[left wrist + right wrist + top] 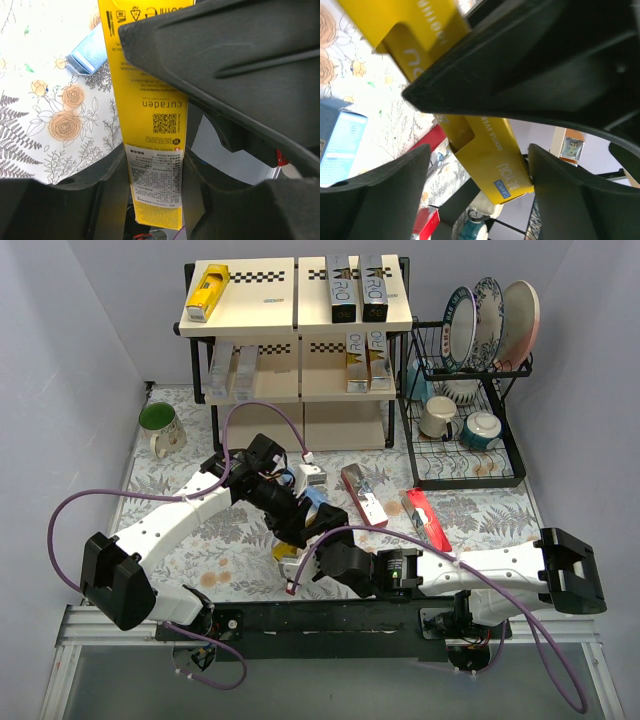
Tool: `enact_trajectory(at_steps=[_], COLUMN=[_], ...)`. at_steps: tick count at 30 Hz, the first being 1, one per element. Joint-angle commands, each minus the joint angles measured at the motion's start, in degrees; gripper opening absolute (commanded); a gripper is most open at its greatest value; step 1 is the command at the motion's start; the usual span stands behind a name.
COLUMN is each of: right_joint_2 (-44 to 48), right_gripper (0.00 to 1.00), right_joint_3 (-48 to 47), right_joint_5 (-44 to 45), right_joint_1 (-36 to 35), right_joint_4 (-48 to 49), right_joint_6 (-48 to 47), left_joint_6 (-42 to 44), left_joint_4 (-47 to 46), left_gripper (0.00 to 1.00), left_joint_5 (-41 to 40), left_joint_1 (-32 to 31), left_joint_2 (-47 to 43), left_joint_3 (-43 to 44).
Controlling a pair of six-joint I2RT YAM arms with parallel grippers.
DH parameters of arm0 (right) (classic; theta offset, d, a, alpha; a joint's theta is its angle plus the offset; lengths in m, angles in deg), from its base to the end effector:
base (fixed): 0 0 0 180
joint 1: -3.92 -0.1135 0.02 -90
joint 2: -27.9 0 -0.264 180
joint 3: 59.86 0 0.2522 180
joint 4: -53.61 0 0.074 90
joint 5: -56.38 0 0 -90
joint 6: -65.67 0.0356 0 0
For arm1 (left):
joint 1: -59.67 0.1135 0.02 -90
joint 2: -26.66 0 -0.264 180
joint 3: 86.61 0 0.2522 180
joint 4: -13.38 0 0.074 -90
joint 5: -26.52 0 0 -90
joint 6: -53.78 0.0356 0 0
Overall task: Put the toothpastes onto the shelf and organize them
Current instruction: Pick up the toothpaste from the center of the board.
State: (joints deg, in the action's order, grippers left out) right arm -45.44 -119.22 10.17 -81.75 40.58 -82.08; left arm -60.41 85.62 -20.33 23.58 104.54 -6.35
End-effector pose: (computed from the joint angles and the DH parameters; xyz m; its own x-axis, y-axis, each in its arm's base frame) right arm 0.0455 0.2752 0.2602 0.5511 -0.8077 -0.2096 -0.3883 -0.0259 -0.9212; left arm 0.1885 -0.1675 0.2882 -0.9461 0.3197 -0.0510 0.2547 0.6379 -0.7268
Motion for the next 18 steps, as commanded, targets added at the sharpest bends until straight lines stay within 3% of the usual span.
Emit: enact_trajectory(at_steps=[1, 8, 14, 18], right_joint_2=[-1.3, -2.4, -2.1, -2.3], right_gripper=[0.78, 0.52, 0.39, 0.28], right_joint_3=[0.3, 0.0, -0.5, -2.6], right_joint_5=[0.2, -0.5, -3.3, -7.3], right_joint_1=[-0.3, -0.3, -0.3, -0.3], right_joint_4=[1.0, -0.6, -5.6, -10.2], right_joint_6=[0.7, 2.8, 7.6, 12.7], left_joint_6=[1.2, 1.9, 1.9, 2.4], left_joint_4=[0.8, 1.5, 1.6, 1.5], left_gripper=[0.32, 0.33, 0.35, 0.43], left_joint_5=[3.1, 2.2, -1.2, -3.8], left_joint_1=[-0.1, -0.1, -0.1, -0.1], left_joint_2=[-2.7, -2.7, -3.8, -3.9], left_joint_3=[2.3, 3.1, 4.8, 5.1])
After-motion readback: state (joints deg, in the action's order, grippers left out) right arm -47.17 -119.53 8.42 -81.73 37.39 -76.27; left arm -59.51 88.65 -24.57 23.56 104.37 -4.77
